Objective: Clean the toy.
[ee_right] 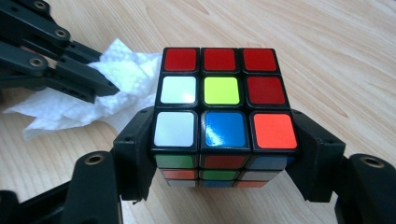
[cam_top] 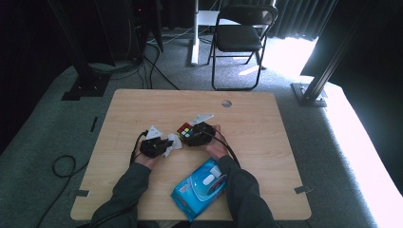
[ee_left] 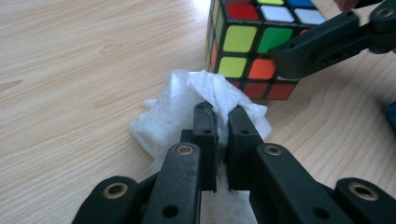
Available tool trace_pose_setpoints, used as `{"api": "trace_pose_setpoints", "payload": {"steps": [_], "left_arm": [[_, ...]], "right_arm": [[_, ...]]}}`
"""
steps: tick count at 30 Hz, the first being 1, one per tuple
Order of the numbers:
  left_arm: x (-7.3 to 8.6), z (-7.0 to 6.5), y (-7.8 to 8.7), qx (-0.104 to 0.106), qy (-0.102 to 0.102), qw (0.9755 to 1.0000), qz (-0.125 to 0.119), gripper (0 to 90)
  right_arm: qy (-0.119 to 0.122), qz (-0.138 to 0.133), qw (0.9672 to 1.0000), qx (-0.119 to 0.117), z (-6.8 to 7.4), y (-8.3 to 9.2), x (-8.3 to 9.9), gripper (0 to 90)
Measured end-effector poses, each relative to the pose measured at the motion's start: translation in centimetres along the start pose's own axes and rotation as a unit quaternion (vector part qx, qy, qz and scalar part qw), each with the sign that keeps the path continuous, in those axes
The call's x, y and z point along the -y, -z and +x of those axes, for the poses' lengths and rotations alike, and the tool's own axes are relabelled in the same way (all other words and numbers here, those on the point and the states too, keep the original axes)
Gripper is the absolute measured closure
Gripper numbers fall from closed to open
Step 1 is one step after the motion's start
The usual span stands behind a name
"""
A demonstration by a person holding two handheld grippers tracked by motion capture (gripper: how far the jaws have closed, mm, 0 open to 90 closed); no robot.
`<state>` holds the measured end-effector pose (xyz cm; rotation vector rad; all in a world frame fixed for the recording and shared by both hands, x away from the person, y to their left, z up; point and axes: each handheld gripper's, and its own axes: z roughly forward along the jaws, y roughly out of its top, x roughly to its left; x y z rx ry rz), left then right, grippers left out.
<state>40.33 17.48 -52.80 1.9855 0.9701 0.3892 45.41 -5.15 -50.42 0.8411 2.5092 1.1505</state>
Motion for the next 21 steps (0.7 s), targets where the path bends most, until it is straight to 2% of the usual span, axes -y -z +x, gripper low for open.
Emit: {"api": "trace_pose_setpoints", "payload": {"steps": [4, 21], "left_arm": [[-0.13, -0.09, -0.07, 0.01, 0.005, 0.9999, -0.005, 84.5], [-0.72, -0.54, -0.62, 0.009, -0.003, 1.0, 0.001, 84.4]], "right_arm": [[0.001, 0.008, 1.0, 0.0, 0.05, -0.3, 0.07, 33.9], [0.006, 0.037, 0.9993, 0.003, 0.25, -0.9, 0.38, 33.8]]}}
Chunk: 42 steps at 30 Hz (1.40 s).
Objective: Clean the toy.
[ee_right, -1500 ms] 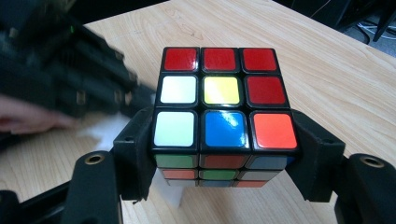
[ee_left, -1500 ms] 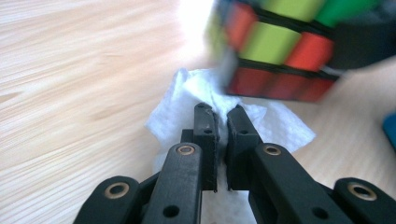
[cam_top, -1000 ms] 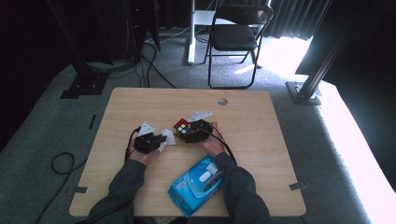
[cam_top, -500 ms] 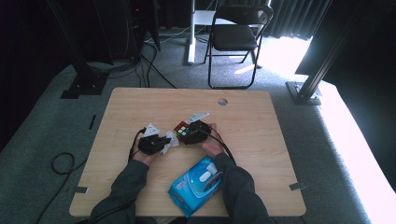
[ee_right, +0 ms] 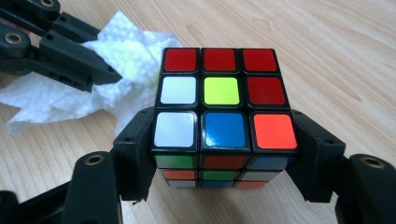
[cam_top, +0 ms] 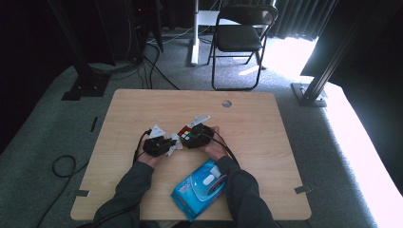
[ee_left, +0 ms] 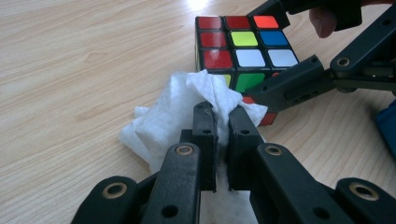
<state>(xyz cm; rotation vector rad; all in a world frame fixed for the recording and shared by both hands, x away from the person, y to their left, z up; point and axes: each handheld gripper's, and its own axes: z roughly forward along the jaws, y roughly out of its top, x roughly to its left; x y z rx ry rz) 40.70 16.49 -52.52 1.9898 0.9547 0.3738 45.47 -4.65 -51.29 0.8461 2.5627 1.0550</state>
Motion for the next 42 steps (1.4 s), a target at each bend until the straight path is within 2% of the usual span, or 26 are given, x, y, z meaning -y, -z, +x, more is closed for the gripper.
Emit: {"api": "trace_pose_setpoints", "payload": {"steps": [12, 20, 27, 33, 35, 39, 42], "left_arm": [[-0.5, 0.1, -0.1, -0.006, 0.001, 1.0, 0.001, 83.8], [-0.6, 0.4, 0.0, -0.021, 0.01, 0.9997, 0.001, 83.1], [-0.5, 0.6, 0.2, -0.025, 0.014, 0.9996, 0.0, 82.8], [-0.4, 0.6, 0.2, -0.026, 0.015, 0.9995, 0.0, 82.4], [-0.4, 0.5, 0.2, -0.026, 0.015, 0.9996, -0.001, 82.3], [-0.5, 0.5, 0.2, -0.026, 0.014, 0.9996, 0.0, 82.2], [-0.5, 0.3, 0.3, -0.025, 0.01, 0.9996, 0.0, 82.2]], "right_arm": [[0.02, 0.014, 0.9997, -0.004, 0.2, 0.1, 0.2, 31.1], [0.028, 0.008, 0.9995, -0.009, 0.5, 0.6, 0.3, 28.5], [0.035, -0.011, 0.9993, 0.001, 0.5, 1.5, 0.2, 28.5], [0.029, -0.033, 0.999, -0.008, 0.1, 2.2, 0.2, 28.5], [0.032, -0.044, 0.9985, -0.005, 0.0, 2.6, 0.2, 29.0], [0.022, -0.074, 0.997, 0.002, -0.3, 3.4, -0.2, 35.4], [0.006, -0.076, 0.9971, 0.01, -0.9, 3.5, -0.5, 45.3]]}}
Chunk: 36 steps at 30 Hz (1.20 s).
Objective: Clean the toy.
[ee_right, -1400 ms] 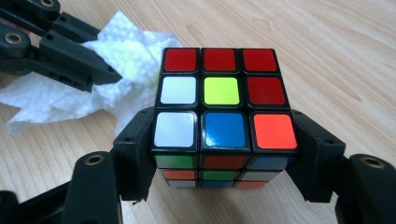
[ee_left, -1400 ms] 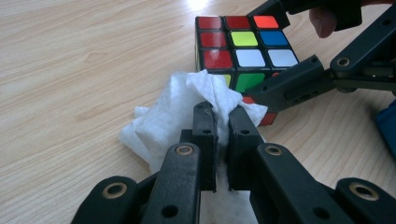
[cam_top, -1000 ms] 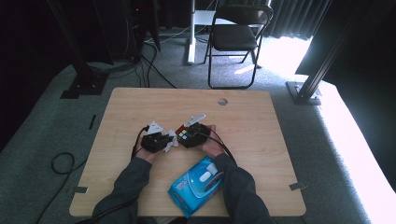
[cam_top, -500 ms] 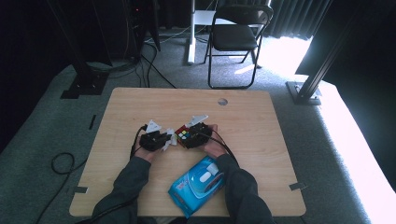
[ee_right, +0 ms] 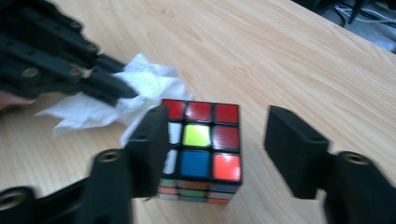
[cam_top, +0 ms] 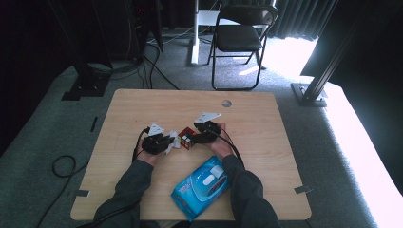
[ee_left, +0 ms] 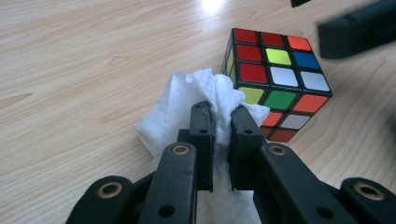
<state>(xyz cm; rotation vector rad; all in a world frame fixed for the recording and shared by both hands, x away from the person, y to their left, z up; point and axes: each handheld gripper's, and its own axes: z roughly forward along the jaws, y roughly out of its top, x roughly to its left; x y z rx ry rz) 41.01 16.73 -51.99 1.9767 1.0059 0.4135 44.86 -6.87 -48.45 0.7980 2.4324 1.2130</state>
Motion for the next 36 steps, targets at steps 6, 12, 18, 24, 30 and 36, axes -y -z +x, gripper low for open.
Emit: {"api": "trace_pose_setpoints", "payload": {"steps": [6, 12, 18, 24, 30, 36], "left_arm": [[-0.1, -0.3, 0.0, 0.002, -0.007, 1.0, 0.0, 82.1], [-0.1, -0.4, 0.0, 0.004, -0.007, 1.0, 0.002, 82.0], [-0.1, -0.5, -0.1, 0.004, -0.007, 1.0, 0.001, 82.0], [-0.2, -0.5, -0.1, 0.005, -0.01, 0.9999, 0.001, 82.0], [-0.3, -0.6, -0.1, 0.005, -0.011, 0.9999, 0.0, 81.9], [-0.3, -0.6, 0.0, 0.006, -0.01, 0.9999, -0.001, 81.8]], "right_arm": [[-0.026, 0.02, 0.9994, 0.01, -0.7, -0.8, 0.5, 54.6], [-0.064, 0.021, 0.9977, -0.001, -1.3, -1.1, 0.6, 60.2], [-0.082, 0.023, 0.9963, -0.01, -1.5, -1.2, 0.6, 61.5], [-0.144, 0.025, 0.9882, -0.045, -2.4, -1.3, 0.9, 63.4], [-0.182, 0.03, 0.9803, -0.071, -2.8, -1.4, 1.1, 70.5], [-0.211, 0.035, 0.9734, -0.083, -3.3, -1.5, 1.2, 70.4]]}}
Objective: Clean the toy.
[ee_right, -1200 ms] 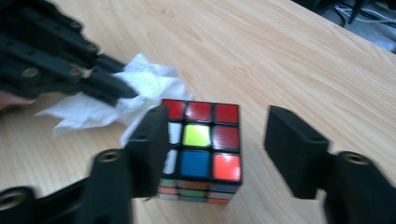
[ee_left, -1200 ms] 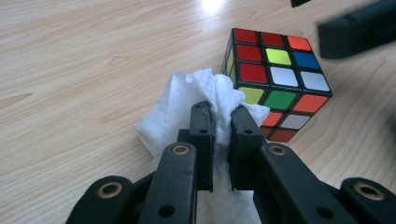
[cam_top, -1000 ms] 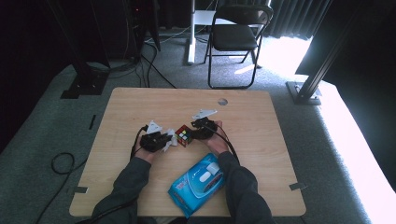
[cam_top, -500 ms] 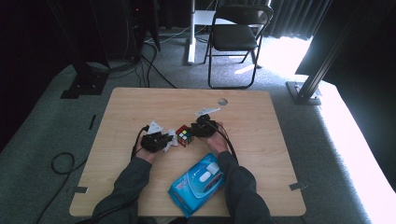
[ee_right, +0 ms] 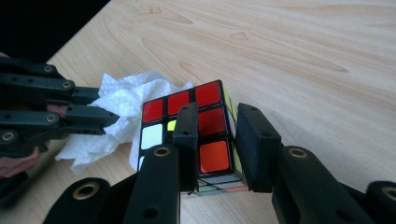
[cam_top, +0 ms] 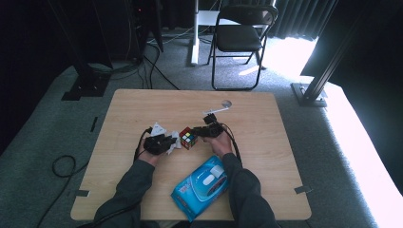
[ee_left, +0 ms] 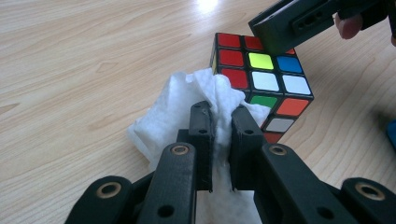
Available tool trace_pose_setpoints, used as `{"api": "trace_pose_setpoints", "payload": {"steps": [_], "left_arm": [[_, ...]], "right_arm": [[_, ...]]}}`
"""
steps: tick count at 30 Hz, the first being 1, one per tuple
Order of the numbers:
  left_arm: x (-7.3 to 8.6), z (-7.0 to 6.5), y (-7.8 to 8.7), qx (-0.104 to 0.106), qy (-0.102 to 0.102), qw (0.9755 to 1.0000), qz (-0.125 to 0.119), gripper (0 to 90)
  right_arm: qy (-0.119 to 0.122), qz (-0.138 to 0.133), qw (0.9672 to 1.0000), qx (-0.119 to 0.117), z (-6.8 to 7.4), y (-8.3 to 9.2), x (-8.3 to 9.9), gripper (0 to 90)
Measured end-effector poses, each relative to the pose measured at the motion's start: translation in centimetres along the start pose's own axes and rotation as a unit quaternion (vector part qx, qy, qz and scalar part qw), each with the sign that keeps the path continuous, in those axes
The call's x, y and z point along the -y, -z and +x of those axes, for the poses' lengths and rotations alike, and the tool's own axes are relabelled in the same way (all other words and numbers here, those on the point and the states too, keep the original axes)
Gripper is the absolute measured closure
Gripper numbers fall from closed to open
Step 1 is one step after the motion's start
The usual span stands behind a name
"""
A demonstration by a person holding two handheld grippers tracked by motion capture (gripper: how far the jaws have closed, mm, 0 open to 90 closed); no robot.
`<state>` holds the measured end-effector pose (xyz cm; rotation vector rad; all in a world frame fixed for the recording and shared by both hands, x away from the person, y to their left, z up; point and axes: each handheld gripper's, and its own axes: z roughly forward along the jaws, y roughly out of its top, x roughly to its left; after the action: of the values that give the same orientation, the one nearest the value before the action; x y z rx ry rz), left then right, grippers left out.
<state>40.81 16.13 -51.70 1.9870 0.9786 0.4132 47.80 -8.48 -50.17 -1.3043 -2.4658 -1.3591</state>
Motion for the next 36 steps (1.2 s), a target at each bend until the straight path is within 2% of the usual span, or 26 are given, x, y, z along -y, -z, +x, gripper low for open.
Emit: {"api": "trace_pose_setpoints", "payload": {"steps": [6, 10, 15, 20, 23, 29, 30, 32, 36], "left_arm": [[-0.1, 0.1, 0.1, -0.001, -0.001, 1.0, 0.0, 81.6], [-0.1, 0.1, 0.1, -0.002, -0.002, 1.0, 0.0, 81.5], [0.0, 0.1, 0.1, -0.002, -0.001, 1.0, 0.001, 81.5], [0.0, 0.0, 0.0, 0.0, -0.001, 1.0, 0.0, 81.3], [0.0, -0.1, -0.1, 0.0, -0.001, 1.0, 0.0, 81.3], [0.0, 0.0, -0.1, 0.0, -0.001, 1.0, 0.0, 81.1], [0.0, -0.1, -0.1, 0.0, -0.001, 1.0, 0.0, 81.1], [0.0, -0.1, -0.1, 0.002, -0.001, 1.0, 0.001, 81.0], [0.0, -0.3, -0.2, 0.003, -0.005, 1.0, 0.004, 80.9]], "right_arm": [[-0.055, -0.006, 0.9979, -0.033, -1.2, 0.1, 0.2, 70.7], [-0.062, -0.007, 0.9975, -0.033, -1.4, 0.2, 0.1, 71.2], [-0.083, -0.018, 0.996, -0.027, -2.1, 0.7, 0.2, 72.8], [-0.088, -0.026, 0.9956, -0.019, -2.6, 1.1, 0.3, 73.5], [-0.1, -0.031, 0.9943, -0.02, -2.8, 1.1, 0.4, 73.8], [-0.094, -0.031, 0.995, -0.005, -2.8, 1.4, 0.5, 75.0], [-0.092, -0.03, 0.9953, -0.001, -2.8, 1.5, 0.5, 85.4], [-0.077, -0.005, 0.9964, 0.035, -2.8, 1.1, 0.8, 84.7], [-0.078, -0.005, 0.9967, 0.02, -2.9, 0.7, 1.7, 77.2]]}}
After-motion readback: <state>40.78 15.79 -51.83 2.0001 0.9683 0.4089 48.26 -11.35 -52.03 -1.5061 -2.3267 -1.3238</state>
